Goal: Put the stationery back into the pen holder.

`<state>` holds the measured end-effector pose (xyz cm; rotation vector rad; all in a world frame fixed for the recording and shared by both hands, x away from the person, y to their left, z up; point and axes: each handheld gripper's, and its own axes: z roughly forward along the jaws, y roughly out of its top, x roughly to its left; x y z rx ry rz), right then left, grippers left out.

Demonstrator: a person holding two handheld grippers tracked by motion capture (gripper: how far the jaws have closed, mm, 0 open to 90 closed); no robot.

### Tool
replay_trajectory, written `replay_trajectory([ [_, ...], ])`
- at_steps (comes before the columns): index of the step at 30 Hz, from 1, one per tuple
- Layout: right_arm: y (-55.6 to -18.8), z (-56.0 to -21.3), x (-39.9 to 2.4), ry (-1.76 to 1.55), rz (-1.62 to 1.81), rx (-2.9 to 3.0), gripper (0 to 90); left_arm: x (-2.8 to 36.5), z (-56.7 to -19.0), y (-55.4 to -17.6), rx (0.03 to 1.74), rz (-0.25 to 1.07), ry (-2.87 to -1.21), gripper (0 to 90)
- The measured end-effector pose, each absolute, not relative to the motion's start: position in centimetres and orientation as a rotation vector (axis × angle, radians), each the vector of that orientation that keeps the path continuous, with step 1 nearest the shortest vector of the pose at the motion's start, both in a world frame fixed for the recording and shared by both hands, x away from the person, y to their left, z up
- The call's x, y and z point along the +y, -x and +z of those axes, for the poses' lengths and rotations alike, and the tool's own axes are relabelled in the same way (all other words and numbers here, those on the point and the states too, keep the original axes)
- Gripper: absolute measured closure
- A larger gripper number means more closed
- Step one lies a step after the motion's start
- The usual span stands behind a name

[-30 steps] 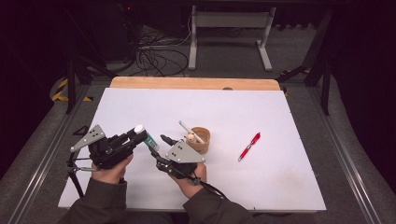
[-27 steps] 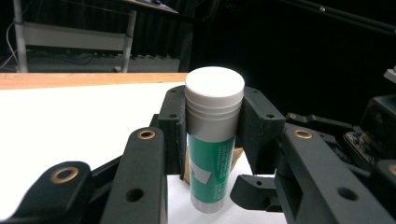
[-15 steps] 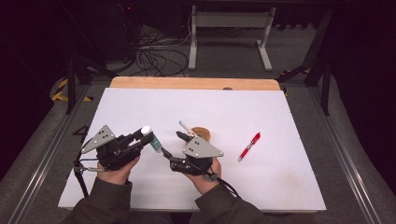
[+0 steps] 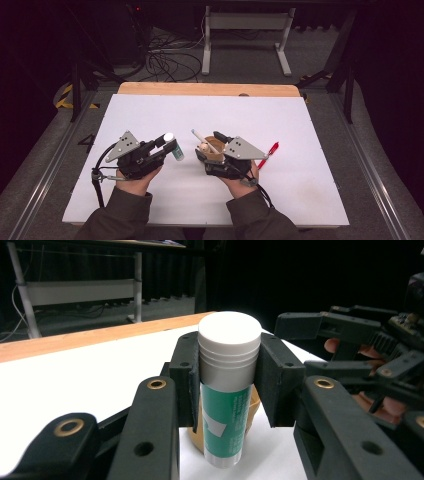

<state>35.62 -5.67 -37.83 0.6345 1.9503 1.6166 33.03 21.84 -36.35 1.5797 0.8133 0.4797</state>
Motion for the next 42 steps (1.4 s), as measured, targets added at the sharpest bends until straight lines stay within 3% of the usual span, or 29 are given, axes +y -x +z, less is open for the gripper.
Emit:
replay_trajectory([
  [20, -36.3, -35.7, -10.4, -0.673, 1.628, 1.913, 18.9, 17.9, -35.4, -34.5, 0.751, 0.532, -1.599, 65.2],
  [42, -36.2, -33.8, -15.2, -0.71, 1.635, 1.849, 18.9, 13.5, -36.5, -36.7, 0.711, 0.563, -1.587, 65.1],
])
